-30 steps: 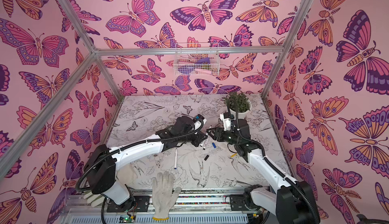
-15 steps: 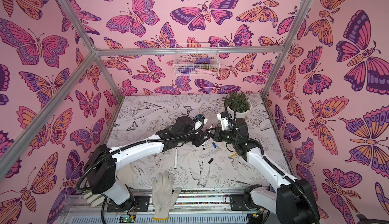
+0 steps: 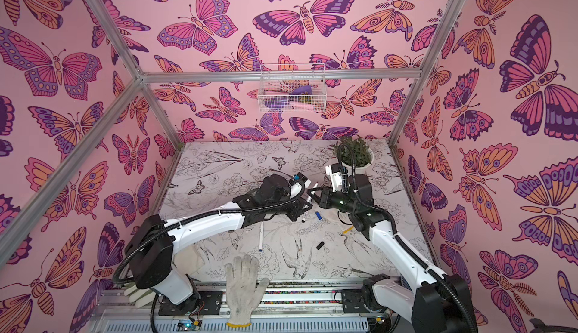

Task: Insert pens into pen caps
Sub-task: Pick up a pen from the center of the table.

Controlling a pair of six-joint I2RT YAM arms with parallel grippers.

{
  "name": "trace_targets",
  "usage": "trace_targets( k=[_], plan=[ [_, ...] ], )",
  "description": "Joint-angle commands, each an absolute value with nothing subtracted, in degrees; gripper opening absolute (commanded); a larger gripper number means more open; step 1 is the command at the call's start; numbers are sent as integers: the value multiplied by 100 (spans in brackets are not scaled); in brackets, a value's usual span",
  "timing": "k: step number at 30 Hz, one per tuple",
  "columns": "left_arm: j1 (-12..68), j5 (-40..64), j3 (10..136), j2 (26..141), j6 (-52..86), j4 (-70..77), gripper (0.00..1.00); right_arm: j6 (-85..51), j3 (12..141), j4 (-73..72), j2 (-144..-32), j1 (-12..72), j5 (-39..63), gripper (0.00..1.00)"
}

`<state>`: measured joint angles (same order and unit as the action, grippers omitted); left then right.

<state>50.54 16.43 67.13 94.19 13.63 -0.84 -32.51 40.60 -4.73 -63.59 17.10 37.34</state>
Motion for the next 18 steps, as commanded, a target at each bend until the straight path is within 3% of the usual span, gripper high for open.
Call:
trace_targets(
  k=[1,3,11,18],
  plan=[
    [4919,1095,6589,9359,1652,102,0,-2733,4414,686,-6185,1686,3251,37],
    [4791,692,6358,9239,1864,118,0,-2445,4408,1381,-5985,1705,2906,43],
    [4417,-69,5403,8427,2293,452,0,-2156,4129,4052,-5435,1854,1531,44],
    [4334,-30,5533,8178,1935,300,0,-3304,3964,5352,-6201,2459,2059,44]
  ],
)
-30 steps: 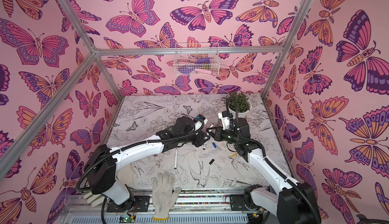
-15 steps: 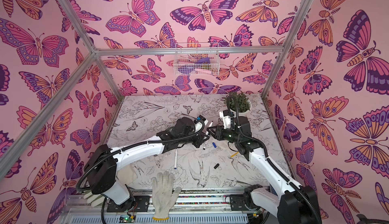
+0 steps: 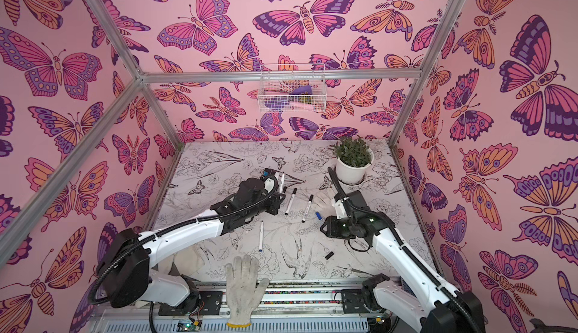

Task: Insert pens into pen caps
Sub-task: Pick up a pen from the center of the table, then move the pen cap to the bottom-center of the table.

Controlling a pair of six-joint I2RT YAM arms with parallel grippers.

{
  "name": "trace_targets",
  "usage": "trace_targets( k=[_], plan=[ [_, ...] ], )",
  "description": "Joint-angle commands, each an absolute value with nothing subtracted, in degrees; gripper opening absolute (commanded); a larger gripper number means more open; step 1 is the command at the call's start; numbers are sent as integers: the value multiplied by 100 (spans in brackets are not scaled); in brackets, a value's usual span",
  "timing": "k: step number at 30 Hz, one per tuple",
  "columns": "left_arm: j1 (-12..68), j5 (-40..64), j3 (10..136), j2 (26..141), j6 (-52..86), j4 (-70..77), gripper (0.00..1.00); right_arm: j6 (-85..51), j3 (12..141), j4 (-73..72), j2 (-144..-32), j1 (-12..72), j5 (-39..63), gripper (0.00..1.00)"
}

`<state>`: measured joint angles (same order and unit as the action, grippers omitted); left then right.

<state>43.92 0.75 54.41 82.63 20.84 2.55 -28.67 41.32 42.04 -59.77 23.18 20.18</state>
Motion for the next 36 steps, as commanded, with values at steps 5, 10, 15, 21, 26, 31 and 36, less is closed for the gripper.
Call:
trace_targets(
  k=[5,10,15,21,26,31,36],
  plan=[
    [4291,148,5529,8029,1725,259,0,-3927,3241,5323,-5946,2532,2043,40],
    [4255,167,5298,7835,1638,222,0,-4358,2684,5198,-5660,2531,2144,44],
    [4210,9,5130,7594,1579,166,0,-4473,2563,4347,-5928,2417,1833,43],
    [4192,-55,5080,7479,1540,59,0,-3948,3343,4334,-7271,2349,1662,39],
    [4192,-77,5072,7362,1495,8,0,-3849,3424,4179,-7712,2354,1802,16],
    [4192,-158,4928,7072,1540,4,0,-3807,3440,4090,-7914,2412,1835,10],
    [4192,-154,4843,7003,1595,0,0,-3747,3530,4042,-8202,2677,1678,12]
  ],
)
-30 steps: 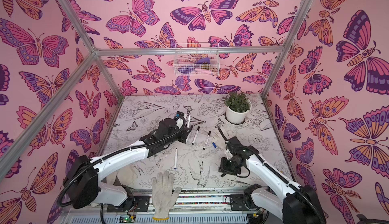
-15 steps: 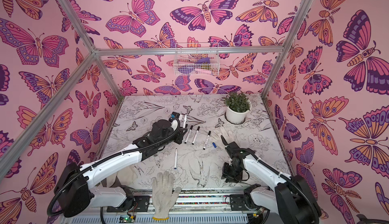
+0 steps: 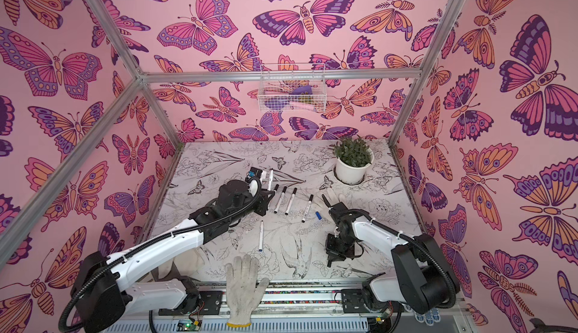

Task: Insert pens into pen caps
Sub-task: Move the pen cap to the bottom-center of the table, then pick up a pen cap from the bottom-center of the table, then place the pen cap at the distractor.

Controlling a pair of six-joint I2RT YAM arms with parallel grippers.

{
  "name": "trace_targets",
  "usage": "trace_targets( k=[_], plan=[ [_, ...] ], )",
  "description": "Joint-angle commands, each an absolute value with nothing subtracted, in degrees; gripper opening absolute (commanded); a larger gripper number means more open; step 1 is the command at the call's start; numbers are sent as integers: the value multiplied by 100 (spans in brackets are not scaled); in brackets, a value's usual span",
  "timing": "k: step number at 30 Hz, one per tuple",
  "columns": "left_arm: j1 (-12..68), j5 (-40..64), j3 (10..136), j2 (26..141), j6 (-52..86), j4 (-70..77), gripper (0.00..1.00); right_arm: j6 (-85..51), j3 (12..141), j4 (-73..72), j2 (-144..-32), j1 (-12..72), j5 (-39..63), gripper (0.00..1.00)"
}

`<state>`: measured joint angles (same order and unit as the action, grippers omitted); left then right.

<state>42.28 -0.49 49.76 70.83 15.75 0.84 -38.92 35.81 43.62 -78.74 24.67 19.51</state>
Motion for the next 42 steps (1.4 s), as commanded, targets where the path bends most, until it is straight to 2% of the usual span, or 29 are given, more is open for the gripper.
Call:
trace_targets(
  k=[1,2,5,10,15,20,28,30,32,35,39,42],
  plan=[
    [4192,-149,4846,6996,1599,0,0,-3745,3567,4059,-8259,2778,1591,13],
    [4192,-156,4834,6977,1608,-1,0,-3723,3615,4062,-8348,2856,1523,12],
    [4192,-186,4837,6970,1638,-3,0,-3639,3718,4012,-8426,2875,1489,0],
    [4192,-130,4877,7021,1725,0,0,-3409,4313,4066,-8050,2689,1228,0],
    [4201,-114,4865,7099,1767,63,0,-3626,4942,3603,-8077,1637,1260,0],
    [4210,-118,4804,7085,1868,185,0,-4766,5291,2490,-8631,812,1481,0],
    [4289,-200,4713,6997,1969,266,0,-6241,5325,1534,-9171,721,1112,1],
    [4307,-237,4709,6987,1978,269,0,-6558,5027,1313,-9054,737,1039,5],
    [4324,-230,4711,7004,1980,279,0,-6699,4680,941,-8790,776,1050,18],
    [4348,-181,4763,7095,1980,283,0,-6541,4412,1078,-8350,935,917,30],
    [4394,-159,4842,7233,1991,349,0,-5687,4530,2088,-7786,994,485,36],
    [4429,-134,4888,7474,2026,433,0,-4825,4773,2675,-7641,993,255,36]
  ],
)
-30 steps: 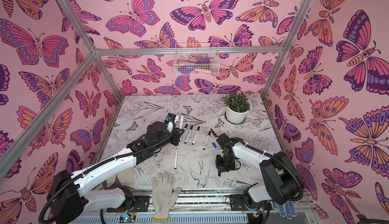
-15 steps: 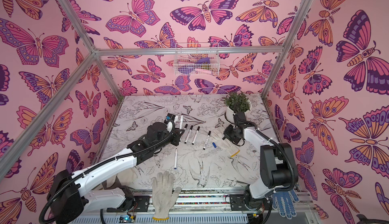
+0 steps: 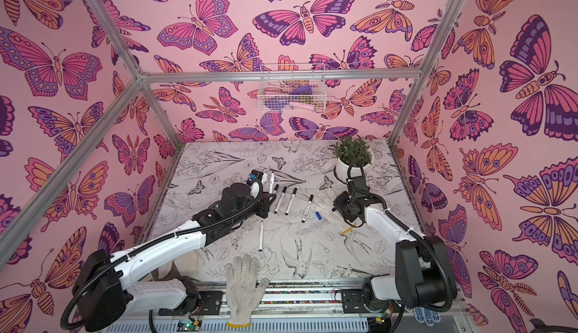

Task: Insert pens into pen caps
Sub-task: Place the pen cap at the distractor, then move the distractor to the center of the table.

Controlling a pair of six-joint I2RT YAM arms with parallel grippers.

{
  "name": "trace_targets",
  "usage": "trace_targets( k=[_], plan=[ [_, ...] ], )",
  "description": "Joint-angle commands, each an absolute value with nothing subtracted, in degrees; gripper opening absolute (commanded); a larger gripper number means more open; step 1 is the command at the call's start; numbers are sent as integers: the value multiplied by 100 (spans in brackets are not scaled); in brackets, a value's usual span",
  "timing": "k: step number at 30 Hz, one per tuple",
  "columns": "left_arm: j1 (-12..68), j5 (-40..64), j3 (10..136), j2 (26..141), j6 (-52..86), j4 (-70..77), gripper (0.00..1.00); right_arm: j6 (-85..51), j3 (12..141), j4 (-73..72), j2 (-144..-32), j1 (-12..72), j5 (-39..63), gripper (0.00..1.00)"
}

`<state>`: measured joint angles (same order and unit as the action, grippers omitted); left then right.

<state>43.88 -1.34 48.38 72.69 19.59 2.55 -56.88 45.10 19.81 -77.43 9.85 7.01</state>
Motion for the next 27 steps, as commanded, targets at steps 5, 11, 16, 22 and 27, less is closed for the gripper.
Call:
trace_targets(
  k=[5,11,16,22,27],
  plan=[
    [4515,-96,4939,7601,2056,475,0,-3351,5455,3477,-8215,1004,349,35],
    [4551,-193,4918,7560,2072,475,0,-2903,5616,3716,-8696,1024,390,31],
    [4556,-235,4908,7521,2075,480,0,-2844,5564,3541,-8968,1062,486,30],
    [4562,-220,4963,7640,2073,475,0,-2883,5555,3255,-9346,1099,500,30],
    [4562,-141,5062,7764,2074,475,0,-2908,5564,3123,-9541,1103,516,29]
  ],
)
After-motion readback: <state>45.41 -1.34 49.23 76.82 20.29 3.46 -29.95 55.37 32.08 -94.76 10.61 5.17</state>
